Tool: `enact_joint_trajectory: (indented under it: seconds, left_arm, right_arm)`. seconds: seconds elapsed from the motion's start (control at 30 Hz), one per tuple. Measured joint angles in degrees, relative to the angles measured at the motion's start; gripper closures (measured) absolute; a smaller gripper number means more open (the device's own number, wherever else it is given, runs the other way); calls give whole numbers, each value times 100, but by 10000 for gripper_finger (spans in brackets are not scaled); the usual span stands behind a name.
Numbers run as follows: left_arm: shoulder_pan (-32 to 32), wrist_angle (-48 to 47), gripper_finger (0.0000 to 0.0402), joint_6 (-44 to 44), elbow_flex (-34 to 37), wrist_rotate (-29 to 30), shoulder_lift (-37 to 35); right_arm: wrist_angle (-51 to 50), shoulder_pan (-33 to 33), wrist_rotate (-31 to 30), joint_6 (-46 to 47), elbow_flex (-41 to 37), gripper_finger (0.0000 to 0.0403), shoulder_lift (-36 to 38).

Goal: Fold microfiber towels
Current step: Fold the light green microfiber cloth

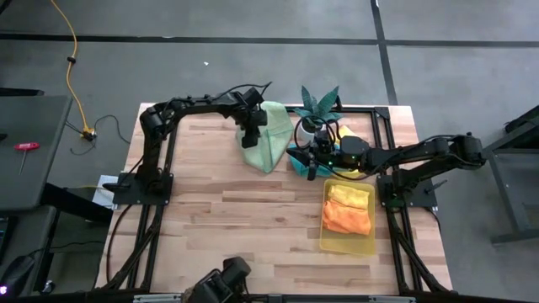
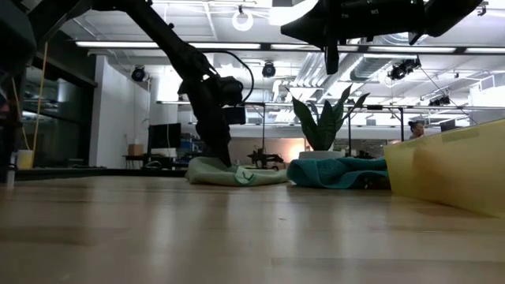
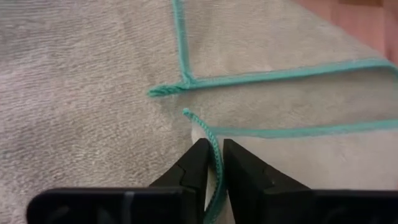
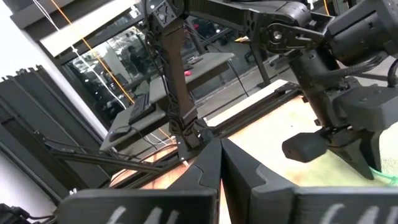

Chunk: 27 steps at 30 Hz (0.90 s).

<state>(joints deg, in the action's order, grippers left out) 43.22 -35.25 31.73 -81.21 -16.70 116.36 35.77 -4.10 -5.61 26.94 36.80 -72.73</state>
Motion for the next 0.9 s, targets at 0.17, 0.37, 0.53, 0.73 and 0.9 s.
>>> enact_joint_trajectory:
  seconds: [0.17,0.37,0.53,0.73,0.9]
  left_arm:
    - [-113,183,329,-97,0,213,3]
    - [-260,341,300,-108,0,219,10]
    - [-292,375,296,-195,2,292,115]
    - [-290,369,315,-307,2,407,152]
    - [-289,368,360,-312,2,439,125]
  right_arm:
    - [0,0,0,2,0,402,0]
    - [0,0,0,2,0,402,0]
    - [0,0,2,22,0,402,0]
    - [0,0,26,18,0,402,0]
    - [0,0,28,15,0,402,0]
